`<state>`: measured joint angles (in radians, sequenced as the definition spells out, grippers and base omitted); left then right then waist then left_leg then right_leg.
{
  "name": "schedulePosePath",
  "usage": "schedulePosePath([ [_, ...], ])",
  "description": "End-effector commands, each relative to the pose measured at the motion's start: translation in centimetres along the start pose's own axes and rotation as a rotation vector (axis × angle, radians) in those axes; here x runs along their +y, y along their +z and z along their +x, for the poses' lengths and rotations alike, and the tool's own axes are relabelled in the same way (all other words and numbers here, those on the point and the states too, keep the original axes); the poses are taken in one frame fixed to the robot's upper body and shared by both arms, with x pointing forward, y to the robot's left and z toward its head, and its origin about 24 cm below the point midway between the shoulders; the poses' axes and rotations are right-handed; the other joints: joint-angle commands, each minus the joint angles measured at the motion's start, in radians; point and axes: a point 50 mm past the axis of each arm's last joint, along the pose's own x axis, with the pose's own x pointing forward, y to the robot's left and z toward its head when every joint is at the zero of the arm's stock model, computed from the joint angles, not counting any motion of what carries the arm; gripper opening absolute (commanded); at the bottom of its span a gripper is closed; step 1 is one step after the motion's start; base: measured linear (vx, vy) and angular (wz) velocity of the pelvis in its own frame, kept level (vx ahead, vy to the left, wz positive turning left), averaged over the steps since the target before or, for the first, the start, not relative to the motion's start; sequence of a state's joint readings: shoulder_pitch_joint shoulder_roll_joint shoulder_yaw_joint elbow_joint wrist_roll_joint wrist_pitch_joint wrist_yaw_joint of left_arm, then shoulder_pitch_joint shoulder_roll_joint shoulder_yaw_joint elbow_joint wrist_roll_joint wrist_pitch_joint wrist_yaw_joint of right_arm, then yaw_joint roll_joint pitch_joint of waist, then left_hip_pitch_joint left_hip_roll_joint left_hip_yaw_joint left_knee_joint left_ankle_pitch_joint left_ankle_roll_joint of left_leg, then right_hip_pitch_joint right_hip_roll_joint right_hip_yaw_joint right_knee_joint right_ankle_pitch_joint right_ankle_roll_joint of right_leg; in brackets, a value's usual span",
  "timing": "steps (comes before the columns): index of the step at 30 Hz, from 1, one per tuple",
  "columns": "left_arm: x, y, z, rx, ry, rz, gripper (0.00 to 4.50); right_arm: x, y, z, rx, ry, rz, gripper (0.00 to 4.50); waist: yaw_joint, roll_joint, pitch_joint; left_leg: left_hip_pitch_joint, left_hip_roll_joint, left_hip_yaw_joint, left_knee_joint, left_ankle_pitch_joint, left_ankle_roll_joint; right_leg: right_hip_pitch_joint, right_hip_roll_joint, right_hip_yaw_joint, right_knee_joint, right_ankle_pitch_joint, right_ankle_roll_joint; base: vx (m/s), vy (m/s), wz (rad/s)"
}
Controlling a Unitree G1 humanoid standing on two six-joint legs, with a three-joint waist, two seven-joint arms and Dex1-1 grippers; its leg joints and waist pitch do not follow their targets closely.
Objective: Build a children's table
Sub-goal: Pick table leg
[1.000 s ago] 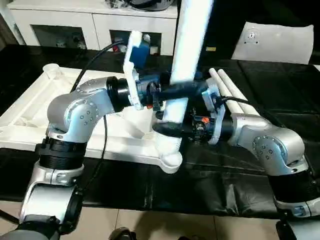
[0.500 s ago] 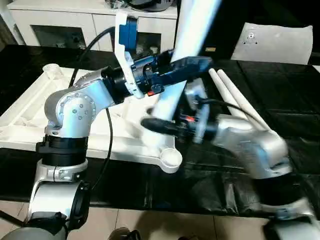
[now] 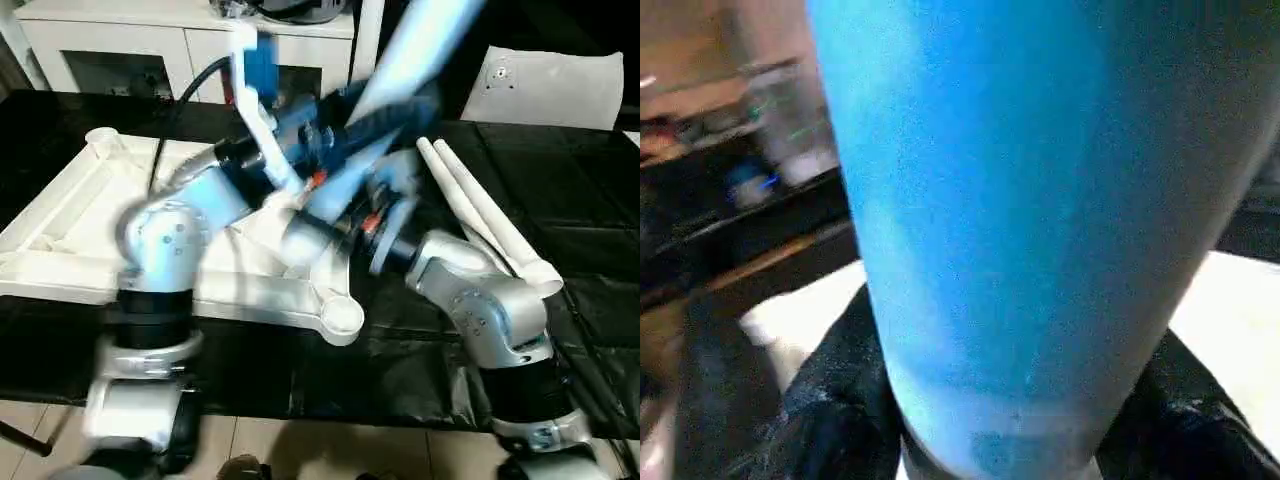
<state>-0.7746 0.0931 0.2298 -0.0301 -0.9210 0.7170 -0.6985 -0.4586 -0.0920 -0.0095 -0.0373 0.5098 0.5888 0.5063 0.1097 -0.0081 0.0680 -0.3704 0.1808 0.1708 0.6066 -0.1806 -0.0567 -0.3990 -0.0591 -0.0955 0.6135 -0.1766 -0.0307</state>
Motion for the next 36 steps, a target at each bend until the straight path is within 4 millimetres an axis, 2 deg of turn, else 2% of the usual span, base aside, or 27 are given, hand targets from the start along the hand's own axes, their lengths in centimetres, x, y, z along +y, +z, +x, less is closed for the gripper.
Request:
schedulePosePath([
  [1, 0.4, 0.5, -1.0, -0.084, 0.041, -0.039, 4.5, 0.2, 0.6, -0.4, -0.051, -0.037, 0.008, 1.91, -0.003, 0.019, -0.083, 0.009, 0.042, -0.017, -0.065, -0.139, -0.021, 0.061, -0.084, 0.06, -0.075, -0.232, -0.109, 0.0, 0.0, 0.0],
  [3, 0.7, 0.5, -1.5, -0.103, 0.071, -0.037, 4.5, 0.3, 0.6, -0.6, -0.063, -0.057, 0.004, 1.91, -0.009, 0.012, -0.082, 0.006, 0.041, -0.016, -0.065, -0.14, -0.017, 0.063, -0.083, 0.061, -0.08, -0.215, -0.115, 0.0, 0.0, 0.0],
  [4, 1.3, 0.3, -2.3, -0.088, 0.146, -0.005, 4.5, 0.1, 0.6, -1.0, -0.065, -0.1, -0.004, 1.91, -0.01, 0.021, -0.085, 0.007, 0.04, -0.017, -0.065, -0.134, -0.014, 0.063, -0.082, 0.06, -0.076, -0.206, -0.116, 0.0, 0.0, 0.0],
  [5, 1.5, 0.2, -2.4, -0.081, 0.165, 0.004, 4.5, 0.1, 0.6, -1.1, -0.065, -0.108, -0.005, 1.91, -0.015, 0.018, -0.083, 0.006, 0.042, -0.018, -0.068, -0.137, -0.014, 0.063, -0.079, 0.06, -0.079, -0.21, -0.111, 0.0, 0.0, 0.0],
  [6, 2.2, -0.2, -3.3, -0.041, 0.268, 0.049, 4.5, -0.1, 0.4, -1.4, -0.061, -0.15, -0.011, 1.91, -0.02, 0.015, -0.081, 0.009, 0.041, -0.017, -0.069, -0.152, -0.017, 0.063, -0.079, 0.06, -0.082, -0.236, -0.093, 0.0, 0.0, 0.0],
  [7, 2.2, -0.2, -3.3, -0.041, 0.268, 0.049, 4.5, -0.1, 0.4, -1.4, -0.061, -0.15, -0.011, 1.91, -0.021, 0.017, -0.081, 0.011, 0.042, -0.018, -0.07, -0.158, -0.018, 0.062, -0.079, 0.06, -0.084, -0.249, -0.087, 0.0, 0.0, 0.0],
  [8, 3.1, -1.1, -5.0, 0.063, 0.391, 0.121, 4.5, -0.4, -0.1, -2.0, -0.036, -0.197, -0.041, 1.91, -0.025, 0.016, -0.08, 0.012, 0.042, -0.019, -0.071, -0.171, -0.022, 0.061, -0.079, 0.059, -0.088, -0.277, -0.074, 0.0, 0.0, 0.0],
  [11, 3.0, -2.6, -6.9, 0.225, 0.433, 0.195, 4.5, -0.7, -1.1, -2.6, 0.007, -0.242, -0.097, 1.91, -0.029, 0.016, -0.078, 0.013, 0.044, -0.02, -0.076, -0.182, -0.033, 0.058, -0.079, 0.062, -0.089, -0.321, -0.034, 0.0, 0.0, 0.0],
  [14, 2.8, -3.9, -8.7, 0.358, 0.461, 0.244, 4.5, -1.0, -1.9, -3.1, 0.04, -0.286, -0.096, 1.91, -0.028, 0.018, -0.079, 0.014, 0.044, -0.019, -0.075, -0.181, -0.031, 0.053, -0.08, 0.062, -0.089, -0.313, -0.051, 0.0, 0.0, 0.0],
  [18, 2.1, -5.0, -10.3, 0.483, 0.442, 0.299, 4.5, -1.6, -2.9, -3.8, 0.086, -0.385, -0.136, 1.91, -0.03, 0.02, -0.074, 0.019, 0.047, -0.02, -0.079, -0.216, -0.036, 0.048, -0.082, 0.064, -0.09, -0.334, -0.068, 0.0, 0.0, 0.0],
  [20, 2.1, -5.6, -11.2, 0.553, 0.446, 0.355, 4.5, -1.7, -3.4, -4.1, 0.109, -0.423, -0.156, 1.91, -0.03, 0.022, -0.072, 0.02, 0.045, -0.021, -0.081, -0.237, -0.042, 0.046, -0.08, 0.064, -0.095, -0.355, -0.056, 0.0, 0.0, 0.0],
  [21, 2.1, -6.0, -11.8, 0.586, 0.45, 0.373, 4.5, -1.6, -3.7, -4.3, 0.121, -0.416, -0.159, 1.91, -0.033, 0.025, -0.07, 0.018, 0.044, -0.021, -0.083, -0.246, -0.042, 0.048, -0.08, 0.064, -0.094, -0.364, -0.053, 0.0, 0.0, 0.0],
  [22, 1.7, -6.6, -12.7, 0.651, 0.411, 0.388, 4.5, -1.4, -3.9, -4.5, 0.121, -0.413, -0.163, 1.91, -0.032, 0.023, -0.071, 0.021, 0.042, -0.022, -0.081, -0.258, -0.039, 0.047, -0.082, 0.064, -0.1, -0.387, -0.04, 0.0, 0.0, 0.0],
  [23, 1.7, -6.6, -12.7, 0.651, 0.411, 0.388, 4.5, -1.4, -3.9, -4.5, 0.121, -0.413, -0.163, 1.91, -0.032, 0.023, -0.071, 0.021, 0.042, -0.022, -0.081, -0.258, -0.039, 0.047, -0.082, 0.064, -0.1, -0.387, -0.04, 0.0, 0.0, 0.0],
  [24, 1.5, -7.0, -13.5, 0.704, 0.393, 0.39, 4.5, -1.2, -4.1, -4.5, 0.116, -0.388, -0.155, 1.91, -0.034, 0.026, -0.071, 0.019, 0.043, -0.022, -0.083, -0.263, -0.039, 0.046, -0.082, 0.065, -0.099, -0.396, -0.037, 0.0, 0.0, 0.0],
  [29, 1.3, -7.6, -15.5, 0.881, 0.281, 0.404, 4.5, -0.6, -4.3, -4.4, 0.118, -0.332, -0.149, 1.91, -0.038, 0.032, -0.068, 0.025, 0.042, -0.025, -0.086, -0.309, -0.035, 0.04, -0.081, 0.064, -0.103, -0.422, -0.044, 0.0, 0.0, 0.0],
  [30, 1.2, -7.6, -15.7, 0.901, 0.26, 0.403, 4.21, -0.5, -4.3, -4.4, 0.119, -0.323, -0.151, 1.91, -0.039, 0.031, -0.068, 0.024, 0.042, -0.025, -0.086, -0.309, -0.036, 0.042, -0.082, 0.064, -0.102, -0.419, -0.046, 0.0, 0.0, 0.0],
  [31, 1.3, -7.6, -16.0, 0.939, 0.236, 0.402, 4.14, -0.3, -4.3, -4.4, 0.119, -0.304, -0.158, 1.91, -0.038, 0.036, -0.068, 0.027, 0.044, -0.026, -0.086, -0.313, -0.036, 0.039, -0.082, 0.064, -0.104, -0.417, -0.049, 0.0, 0.0, 0.0],
  [33, 1.4, -7.6, -16.5, 0.987, 0.199, 0.405, 4.11, -0.1, -4.3, -4.4, 0.12, -0.284, -0.168, 1.91, -0.04, 0.035, -0.067, 0.027, 0.043, -0.026, -0.087, -0.324, -0.036, 0.038, -0.082, 0.065, -0.104, -0.42, -0.055, 0.0, 0.0, 0.0],
  [35, 1.8, -7.6, -17.5, 1.096, 0.149, 0.42, 3.84, 0.0, -4.4, -4.4, 0.134, -0.261, -0.181, 1.91, -0.04, 0.034, -0.068, 0.028, 0.045, -0.027, -0.088, -0.327, -0.04, 0.039, -0.085, 0.067, -0.1, -0.422, -0.063, 0.0, 0.0, 0.0],
  [36, 1.8, -7.6, -17.5, 1.096, 0.149, 0.42, 3.72, 0.0, -4.4, -4.4, 0.134, -0.261, -0.181, 1.91, -0.041, 0.037, -0.068, 0.028, 0.045, -0.027, -0.089, -0.328, -0.042, 0.038, -0.083, 0.068, -0.1, -0.416, -0.062, 0.0, 0.0, 0.0],
])
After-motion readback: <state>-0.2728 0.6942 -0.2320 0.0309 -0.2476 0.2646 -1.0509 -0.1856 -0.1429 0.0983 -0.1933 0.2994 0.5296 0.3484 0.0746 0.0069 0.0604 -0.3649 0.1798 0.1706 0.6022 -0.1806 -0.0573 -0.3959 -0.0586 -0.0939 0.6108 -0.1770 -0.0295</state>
